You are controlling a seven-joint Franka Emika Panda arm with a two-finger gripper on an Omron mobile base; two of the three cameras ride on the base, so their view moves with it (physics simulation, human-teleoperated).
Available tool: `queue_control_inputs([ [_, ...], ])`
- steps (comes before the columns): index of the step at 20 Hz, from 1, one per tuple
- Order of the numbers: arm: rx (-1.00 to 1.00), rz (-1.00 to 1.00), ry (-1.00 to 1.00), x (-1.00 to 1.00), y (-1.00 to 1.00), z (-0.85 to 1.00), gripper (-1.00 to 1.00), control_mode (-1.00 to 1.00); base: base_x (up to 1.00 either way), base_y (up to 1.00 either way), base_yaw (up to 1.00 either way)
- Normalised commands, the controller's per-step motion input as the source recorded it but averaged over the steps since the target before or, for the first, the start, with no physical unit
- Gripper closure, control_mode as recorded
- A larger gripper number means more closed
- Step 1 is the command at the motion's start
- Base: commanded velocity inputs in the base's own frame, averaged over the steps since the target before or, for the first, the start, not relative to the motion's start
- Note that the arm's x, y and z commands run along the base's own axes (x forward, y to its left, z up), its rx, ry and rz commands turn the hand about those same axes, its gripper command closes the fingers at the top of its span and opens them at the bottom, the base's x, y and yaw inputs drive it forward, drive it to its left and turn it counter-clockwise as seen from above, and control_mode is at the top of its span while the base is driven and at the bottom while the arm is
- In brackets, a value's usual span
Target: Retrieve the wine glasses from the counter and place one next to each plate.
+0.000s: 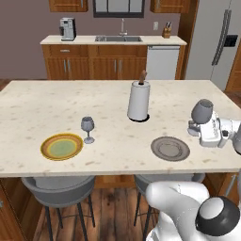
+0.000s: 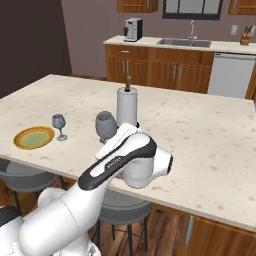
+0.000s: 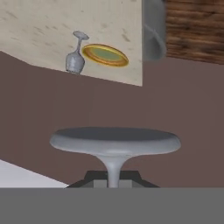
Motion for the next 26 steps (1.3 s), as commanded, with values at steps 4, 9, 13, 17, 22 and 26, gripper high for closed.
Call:
queue_control_inputs([
  [4, -0.1, 0.0, 0.09, 0.29, -0.39, -0.63, 1.0, -1.0, 0.0, 0.0, 0.0],
  [9, -0.11, 0.0, 0.1, 0.49, -0.34, -0.59, 1.0, -1.0, 0.0, 0.0, 0.0],
  [13, -0.06, 0.0, 0.15, 0.68, -0.39, -0.52, 1.0, -1.0, 0.0, 0.0, 0.0],
  [17, -0.01, 0.0, 0.1, 0.6, -0.43, -0.42, 1.0, -1.0, 0.0, 0.0, 0.0],
  [22, 0.0, 0.0, 0.01, 0.24, -0.53, -0.27, 1.0, -1.0, 0.0, 0.0, 0.0],
  [26, 0.0, 0.0, 0.0, 0.1, -0.53, -0.29, 1.0, -1.0, 0.0, 0.0, 0.0],
])
